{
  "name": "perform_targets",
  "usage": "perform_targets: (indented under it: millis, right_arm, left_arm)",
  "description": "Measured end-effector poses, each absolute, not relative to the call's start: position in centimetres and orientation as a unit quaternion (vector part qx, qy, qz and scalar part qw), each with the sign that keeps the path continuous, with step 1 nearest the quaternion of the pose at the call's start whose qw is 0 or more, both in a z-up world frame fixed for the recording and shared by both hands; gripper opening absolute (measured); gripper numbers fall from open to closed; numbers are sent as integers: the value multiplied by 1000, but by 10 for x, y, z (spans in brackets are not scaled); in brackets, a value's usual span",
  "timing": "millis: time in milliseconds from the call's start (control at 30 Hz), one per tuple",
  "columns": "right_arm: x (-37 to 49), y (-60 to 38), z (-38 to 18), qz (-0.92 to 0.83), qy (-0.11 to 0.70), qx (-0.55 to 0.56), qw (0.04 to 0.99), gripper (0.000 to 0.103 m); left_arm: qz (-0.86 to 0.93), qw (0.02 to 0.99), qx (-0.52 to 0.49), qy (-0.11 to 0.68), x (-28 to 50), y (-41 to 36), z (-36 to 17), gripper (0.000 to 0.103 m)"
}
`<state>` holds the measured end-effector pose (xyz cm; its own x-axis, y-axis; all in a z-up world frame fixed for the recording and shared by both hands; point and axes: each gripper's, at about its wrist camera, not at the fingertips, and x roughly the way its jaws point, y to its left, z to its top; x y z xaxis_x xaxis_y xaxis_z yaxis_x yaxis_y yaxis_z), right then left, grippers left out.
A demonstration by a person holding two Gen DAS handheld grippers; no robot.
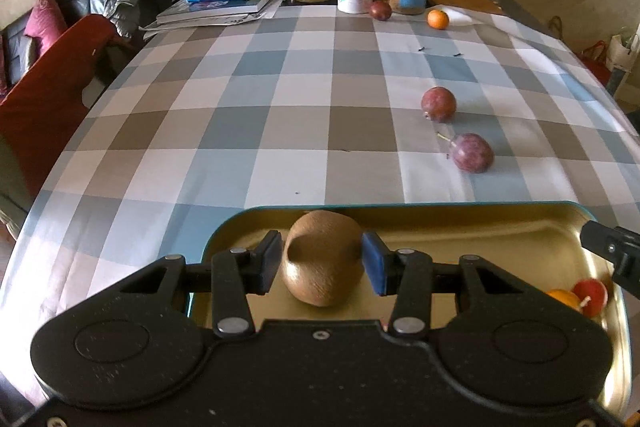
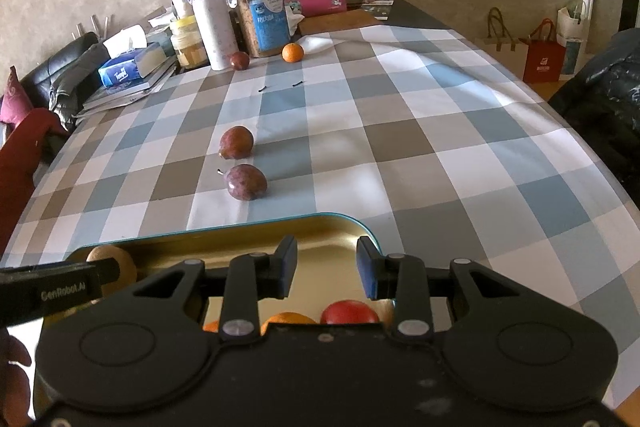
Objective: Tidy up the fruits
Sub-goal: 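Open left gripper to set the plum in the tray while right releases the tomato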
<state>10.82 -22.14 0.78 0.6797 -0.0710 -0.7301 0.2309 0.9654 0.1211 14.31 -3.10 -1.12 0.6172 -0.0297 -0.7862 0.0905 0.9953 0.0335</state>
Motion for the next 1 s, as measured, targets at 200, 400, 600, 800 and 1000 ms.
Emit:
perform_targets:
  millis: [200, 400, 600, 800, 1000]
  right_arm:
    - [114, -222, 7, -83, 394, 97, 910, 35]
    - [122, -220, 9, -83, 391, 89, 913, 35]
    - [133, -220, 11, -82, 387, 80, 915, 35]
    - [153, -222, 16, -76, 385, 81, 916, 35]
    - [186, -227, 18, -67, 393, 96, 912, 35]
  left_arm:
    - [-32, 899, 40, 435, 150, -33, -11, 54]
    - [-36, 900, 37, 433, 156, -33, -8, 54]
    - [-36, 903, 35, 426, 167, -35, -2, 54]
    - [-35, 906, 33, 421, 185, -39, 4, 54]
    - [-35, 909, 28, 414, 205, -46, 9, 54]
